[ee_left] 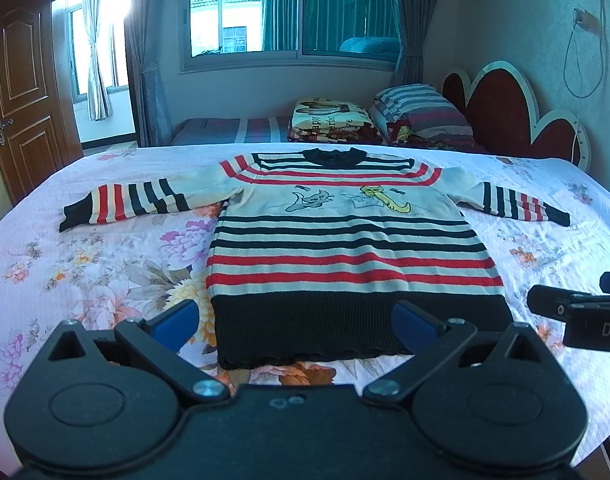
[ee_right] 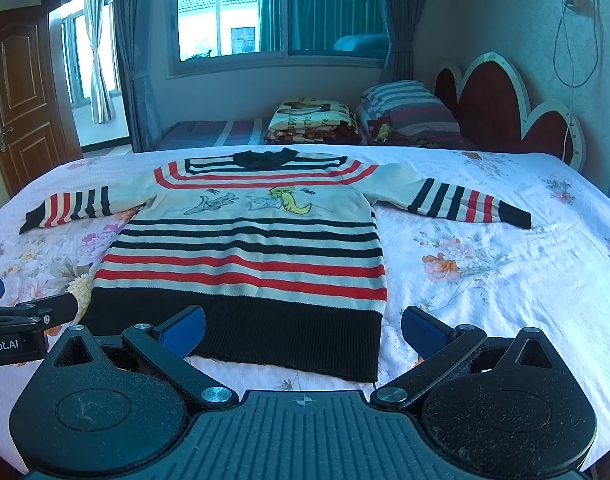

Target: Fold small clothes

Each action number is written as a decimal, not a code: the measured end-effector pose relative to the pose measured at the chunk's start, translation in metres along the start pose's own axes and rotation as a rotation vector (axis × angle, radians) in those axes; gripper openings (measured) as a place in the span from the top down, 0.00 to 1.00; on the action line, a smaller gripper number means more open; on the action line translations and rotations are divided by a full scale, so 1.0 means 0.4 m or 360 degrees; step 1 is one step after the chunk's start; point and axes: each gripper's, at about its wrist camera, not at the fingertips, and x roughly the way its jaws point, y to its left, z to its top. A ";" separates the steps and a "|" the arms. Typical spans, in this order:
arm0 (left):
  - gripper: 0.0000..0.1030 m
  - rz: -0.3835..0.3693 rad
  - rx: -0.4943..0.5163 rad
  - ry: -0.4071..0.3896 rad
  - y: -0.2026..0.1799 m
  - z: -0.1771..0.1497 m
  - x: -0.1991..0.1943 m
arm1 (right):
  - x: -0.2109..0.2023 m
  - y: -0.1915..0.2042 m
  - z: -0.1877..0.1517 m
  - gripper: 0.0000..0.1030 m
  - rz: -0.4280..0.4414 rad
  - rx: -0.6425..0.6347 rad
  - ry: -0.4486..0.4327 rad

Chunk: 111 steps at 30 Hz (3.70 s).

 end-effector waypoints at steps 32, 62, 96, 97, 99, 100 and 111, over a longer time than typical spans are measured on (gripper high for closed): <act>0.01 -0.0003 0.0006 0.0023 -0.006 -0.004 0.000 | -0.002 -0.006 -0.009 0.00 -0.0005 -0.0002 0.0014; 0.01 0.0018 0.0066 0.0033 -0.034 0.024 0.061 | 0.048 -0.055 0.025 0.00 -0.0070 0.0021 0.0001; 0.08 -0.0069 0.0095 0.0156 -0.127 0.277 0.587 | 0.500 -0.452 0.282 0.00 -0.0412 0.0261 -0.0165; 0.08 -0.0095 0.0054 0.0186 -0.121 0.280 0.607 | 0.514 -0.472 0.289 0.00 -0.0430 0.0281 -0.0179; 0.08 -0.0124 -0.0035 0.0229 -0.106 0.280 0.644 | 0.544 -0.517 0.304 0.00 -0.0450 0.0327 -0.0189; 0.08 -0.0117 -0.0054 0.0223 -0.103 0.280 0.657 | 0.559 -0.539 0.310 0.00 -0.0457 0.0351 -0.0189; 0.23 -0.0148 -0.0030 0.0269 -0.104 0.298 0.785 | 0.702 -0.775 0.308 0.47 -0.0580 0.0613 -0.0173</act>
